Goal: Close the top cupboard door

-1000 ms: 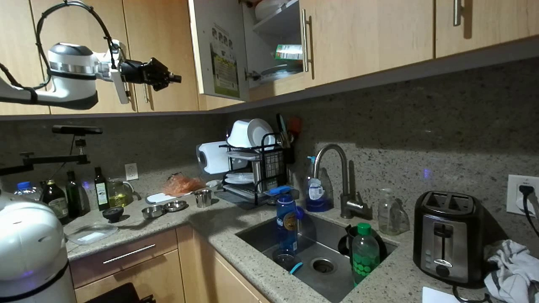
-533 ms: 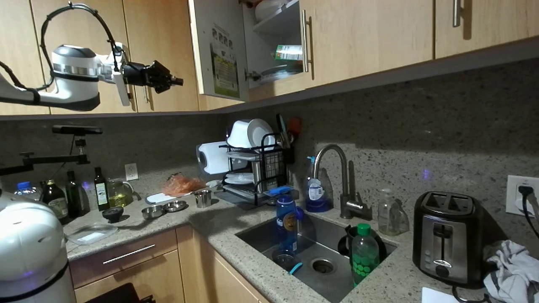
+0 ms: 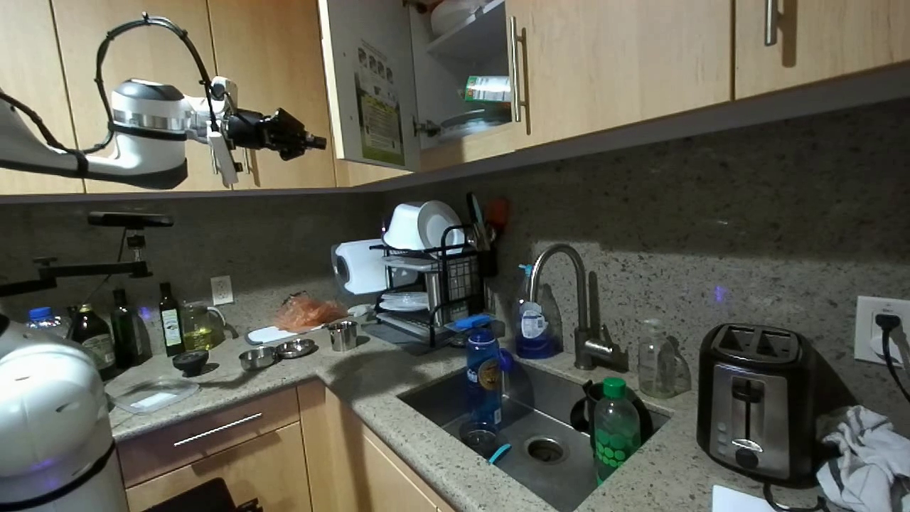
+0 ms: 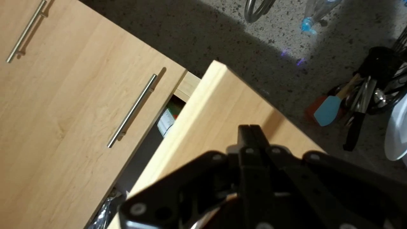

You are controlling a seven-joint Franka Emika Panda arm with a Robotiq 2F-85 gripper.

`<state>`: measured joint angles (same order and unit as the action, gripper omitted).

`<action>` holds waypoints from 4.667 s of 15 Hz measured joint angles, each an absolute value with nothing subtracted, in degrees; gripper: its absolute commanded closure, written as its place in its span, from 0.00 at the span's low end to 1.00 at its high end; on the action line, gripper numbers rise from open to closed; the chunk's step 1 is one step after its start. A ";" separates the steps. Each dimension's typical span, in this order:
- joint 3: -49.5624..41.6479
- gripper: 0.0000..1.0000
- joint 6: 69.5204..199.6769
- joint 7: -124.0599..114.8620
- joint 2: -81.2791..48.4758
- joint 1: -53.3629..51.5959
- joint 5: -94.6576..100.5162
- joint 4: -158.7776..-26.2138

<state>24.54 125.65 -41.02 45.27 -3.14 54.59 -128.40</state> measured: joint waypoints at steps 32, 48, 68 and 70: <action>12.93 0.96 125.62 -49.73 31.84 -1.24 62.90 -116.15; 10.26 0.95 125.62 -49.73 28.31 -1.30 62.88 -112.48; 5.81 0.95 125.54 -49.74 13.30 -0.72 58.18 -96.96; 5.20 0.96 125.57 -49.33 12.06 -0.72 56.04 -95.73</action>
